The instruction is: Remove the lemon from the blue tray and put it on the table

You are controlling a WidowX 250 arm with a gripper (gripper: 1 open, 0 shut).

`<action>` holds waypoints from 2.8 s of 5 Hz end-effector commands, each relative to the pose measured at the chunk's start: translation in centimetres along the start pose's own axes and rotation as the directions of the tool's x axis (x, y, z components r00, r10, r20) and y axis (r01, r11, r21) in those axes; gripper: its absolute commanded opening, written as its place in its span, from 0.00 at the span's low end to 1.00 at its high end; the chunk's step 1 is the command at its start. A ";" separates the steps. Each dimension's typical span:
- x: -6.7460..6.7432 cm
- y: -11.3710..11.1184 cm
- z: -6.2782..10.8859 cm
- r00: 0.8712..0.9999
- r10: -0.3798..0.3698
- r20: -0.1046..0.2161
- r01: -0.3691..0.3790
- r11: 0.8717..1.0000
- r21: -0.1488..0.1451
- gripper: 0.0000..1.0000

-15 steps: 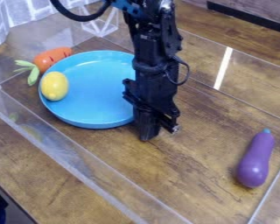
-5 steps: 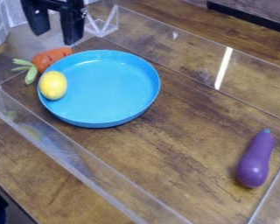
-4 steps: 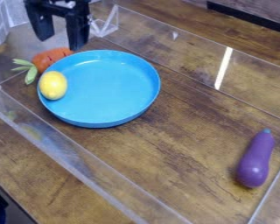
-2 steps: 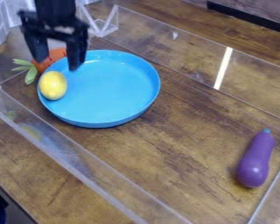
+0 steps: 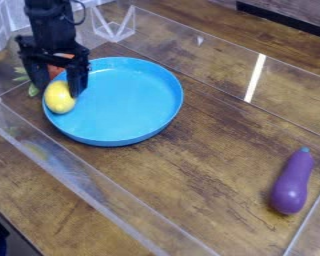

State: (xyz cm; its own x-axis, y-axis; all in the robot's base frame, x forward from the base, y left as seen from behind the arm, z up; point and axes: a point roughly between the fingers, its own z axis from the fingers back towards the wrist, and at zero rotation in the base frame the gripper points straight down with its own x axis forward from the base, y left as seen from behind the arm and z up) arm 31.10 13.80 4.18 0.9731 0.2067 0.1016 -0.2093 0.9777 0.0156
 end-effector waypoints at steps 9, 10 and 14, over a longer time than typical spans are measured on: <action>2.8 -7.7 2.5 0.849 -0.504 0.161 0.510 0.860 0.001 0.00; 3.5 -8.2 2.0 0.816 -0.550 0.176 0.556 0.831 0.016 0.00; 3.5 -10.4 -0.5 0.734 -0.652 0.192 0.655 0.754 0.054 0.00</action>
State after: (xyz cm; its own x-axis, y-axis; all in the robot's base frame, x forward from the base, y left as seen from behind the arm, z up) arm 36.59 4.90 2.84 0.8500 -0.4727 0.2324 0.4592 0.8812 0.1124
